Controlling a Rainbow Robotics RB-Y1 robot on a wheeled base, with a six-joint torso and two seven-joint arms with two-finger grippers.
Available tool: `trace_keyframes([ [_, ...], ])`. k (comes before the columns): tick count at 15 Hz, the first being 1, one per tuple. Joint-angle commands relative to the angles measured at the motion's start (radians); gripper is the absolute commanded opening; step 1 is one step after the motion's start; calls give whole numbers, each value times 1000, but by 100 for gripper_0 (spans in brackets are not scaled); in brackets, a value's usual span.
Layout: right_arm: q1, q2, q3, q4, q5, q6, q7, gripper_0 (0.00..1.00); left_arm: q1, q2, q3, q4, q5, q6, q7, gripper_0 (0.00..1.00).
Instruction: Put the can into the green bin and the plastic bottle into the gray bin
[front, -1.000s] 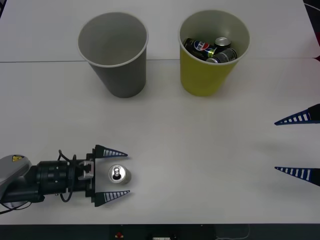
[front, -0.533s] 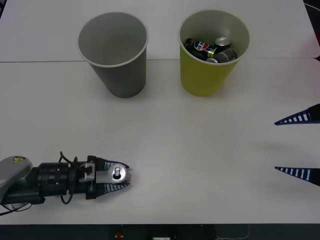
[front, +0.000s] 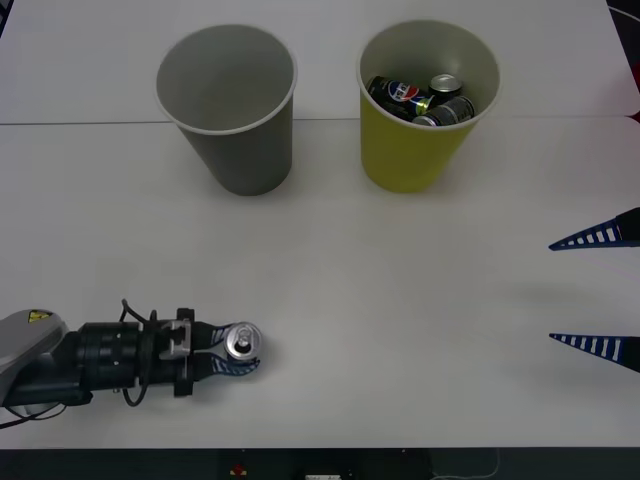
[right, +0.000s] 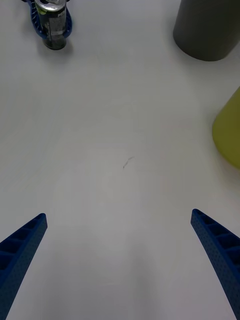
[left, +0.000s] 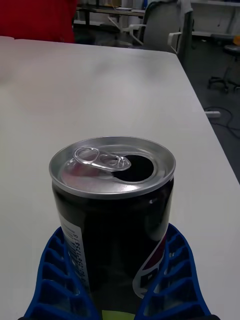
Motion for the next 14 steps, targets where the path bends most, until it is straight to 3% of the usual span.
trace_keyframes([
  [1,0,0,0,0,0,0,0,100,3,27,0,-66,-29,0,120,0],
  [7,0,0,0,0,0,0,0,100,8,102,14,-221,-66,1,371,0],
  [10,0,0,0,0,0,0,0,100,40,114,112,-363,-210,27,558,0],
  [14,0,0,0,0,0,0,0,100,121,120,229,-642,-444,110,939,0],
])
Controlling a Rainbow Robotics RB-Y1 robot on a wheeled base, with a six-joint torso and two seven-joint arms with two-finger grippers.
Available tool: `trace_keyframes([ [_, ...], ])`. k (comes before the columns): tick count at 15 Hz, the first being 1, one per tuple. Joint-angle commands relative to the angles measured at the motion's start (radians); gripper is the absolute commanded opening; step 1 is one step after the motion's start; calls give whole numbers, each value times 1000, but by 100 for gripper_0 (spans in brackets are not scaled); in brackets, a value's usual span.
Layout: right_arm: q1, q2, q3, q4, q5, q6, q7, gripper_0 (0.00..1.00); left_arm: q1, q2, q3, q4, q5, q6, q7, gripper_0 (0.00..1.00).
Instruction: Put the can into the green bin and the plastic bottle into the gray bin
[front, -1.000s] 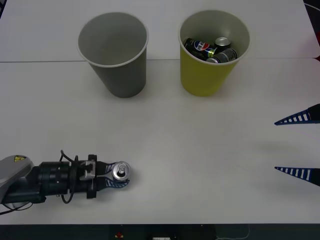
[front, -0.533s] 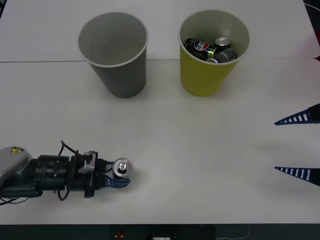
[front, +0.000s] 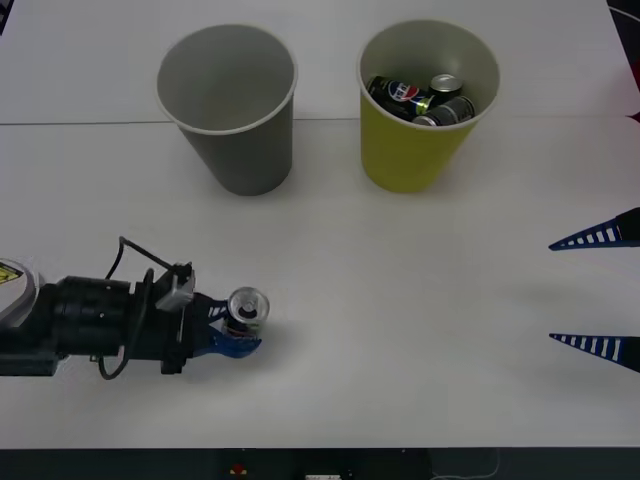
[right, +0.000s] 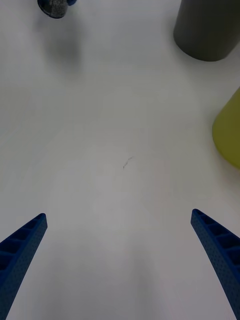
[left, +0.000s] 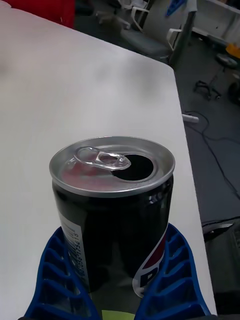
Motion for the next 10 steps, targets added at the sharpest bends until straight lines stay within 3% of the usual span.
trace_keyframes([
  [1,0,0,0,0,0,0,0,100,52,12,37,-187,-148,103,236,0],
  [4,0,0,0,0,0,0,0,100,59,17,44,-328,-298,159,509,0],
  [10,0,0,0,0,0,0,0,100,4,17,67,-526,-580,158,1038,0],
])
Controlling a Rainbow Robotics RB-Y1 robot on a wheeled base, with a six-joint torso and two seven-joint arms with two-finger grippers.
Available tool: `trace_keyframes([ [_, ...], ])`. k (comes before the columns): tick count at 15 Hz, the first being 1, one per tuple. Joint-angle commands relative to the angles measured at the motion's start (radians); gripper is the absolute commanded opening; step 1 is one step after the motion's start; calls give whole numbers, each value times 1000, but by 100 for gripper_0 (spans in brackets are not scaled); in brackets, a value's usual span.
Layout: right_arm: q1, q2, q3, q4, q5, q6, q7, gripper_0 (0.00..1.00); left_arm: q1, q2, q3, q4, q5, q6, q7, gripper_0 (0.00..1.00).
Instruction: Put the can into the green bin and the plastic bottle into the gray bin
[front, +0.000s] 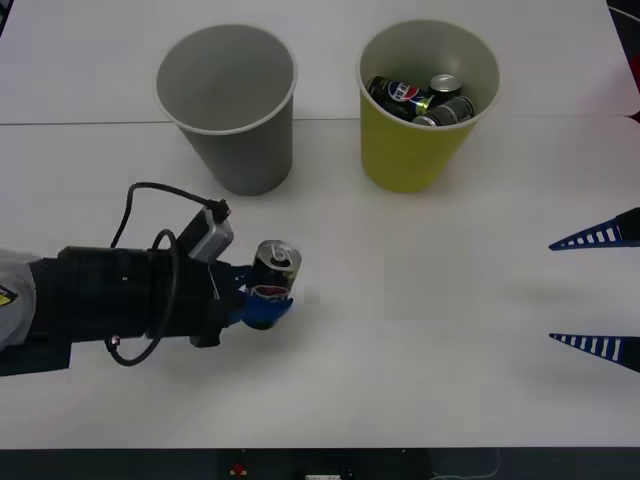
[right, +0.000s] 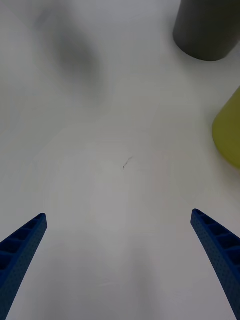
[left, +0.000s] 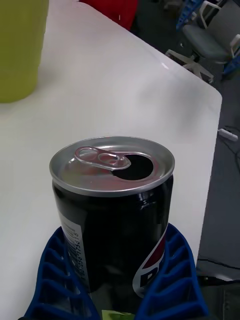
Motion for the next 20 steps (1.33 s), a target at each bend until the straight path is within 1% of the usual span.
trace_keyframes([
  [1,0,0,0,0,0,0,0,100,-56,0,0,-66,-117,-28,228,0],
  [3,0,0,0,0,0,0,0,100,-114,-6,13,-97,-174,-79,352,0],
  [4,0,0,0,0,0,0,0,100,-148,-21,22,-99,-183,-114,400,0],
  [5,0,0,0,0,0,0,0,100,-176,-43,37,-97,-200,-151,409,0],
  [8,0,0,0,0,0,0,0,100,-283,-160,134,-85,-298,-367,412,0],
  [10,0,0,0,0,0,0,0,100,-360,-213,149,-79,-373,-447,412,0],
  [11,0,0,0,0,0,0,0,100,-403,-239,149,-63,-405,-473,412,0],
  [13,0,0,0,0,0,0,0,100,-482,-296,149,-11,-424,-514,412,0],
  [15,0,0,0,0,0,0,0,100,-590,-357,137,75,-447,-554,412,0],
  [18,0,0,0,0,0,0,0,100,-725,-431,85,181,-547,-562,413,0],
  [20,0,0,0,0,0,0,0,100,-809,-488,60,283,-608,-560,413,0],
])
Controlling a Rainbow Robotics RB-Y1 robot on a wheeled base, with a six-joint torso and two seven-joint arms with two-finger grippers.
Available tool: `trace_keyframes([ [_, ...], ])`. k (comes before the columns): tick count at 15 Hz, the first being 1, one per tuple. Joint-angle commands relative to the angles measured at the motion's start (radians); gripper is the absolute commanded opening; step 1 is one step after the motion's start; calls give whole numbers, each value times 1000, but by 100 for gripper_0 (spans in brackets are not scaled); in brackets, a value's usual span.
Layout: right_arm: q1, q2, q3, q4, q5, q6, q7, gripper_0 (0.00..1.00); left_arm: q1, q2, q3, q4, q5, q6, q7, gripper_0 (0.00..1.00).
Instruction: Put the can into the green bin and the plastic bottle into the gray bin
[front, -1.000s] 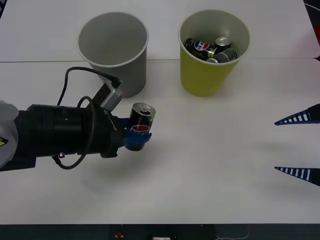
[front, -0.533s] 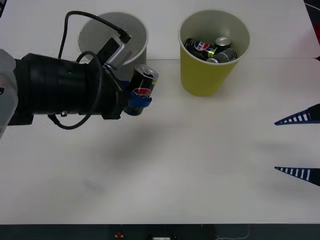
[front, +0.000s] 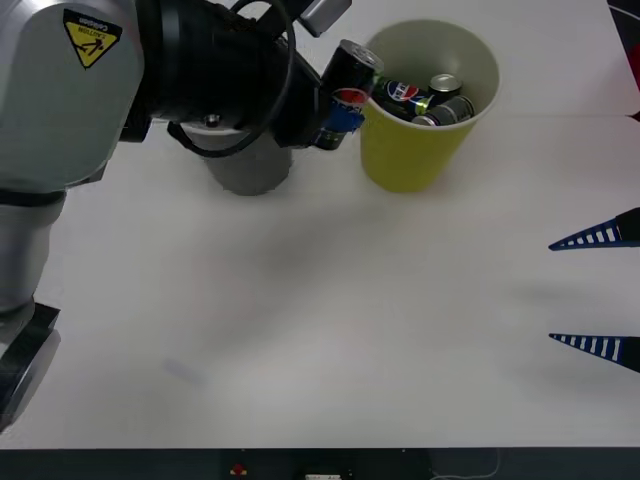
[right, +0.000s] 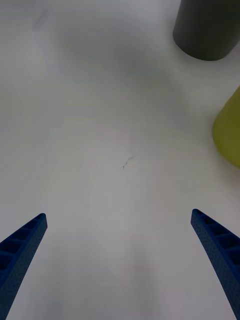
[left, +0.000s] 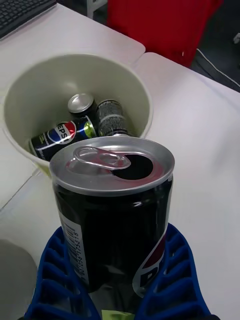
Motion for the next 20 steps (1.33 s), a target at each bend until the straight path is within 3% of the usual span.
trace_keyframes([
  [1,0,0,0,0,0,0,0,100,-117,-69,-36,133,-87,6,0,0],
  [5,0,0,0,0,0,0,0,100,-250,-142,-87,334,-178,87,-1,0],
  [10,0,0,0,0,0,0,0,100,-375,-230,-145,610,-250,264,-5,0],
  [13,0,0,0,0,0,0,0,100,-392,-248,-196,667,-300,336,-5,0],
  [19,0,0,0,0,0,0,0,100,-392,-248,-208,667,-331,337,-8,0],
  [20,0,0,0,0,0,0,0,100,-392,-248,-211,669,-333,337,-20,28],
])
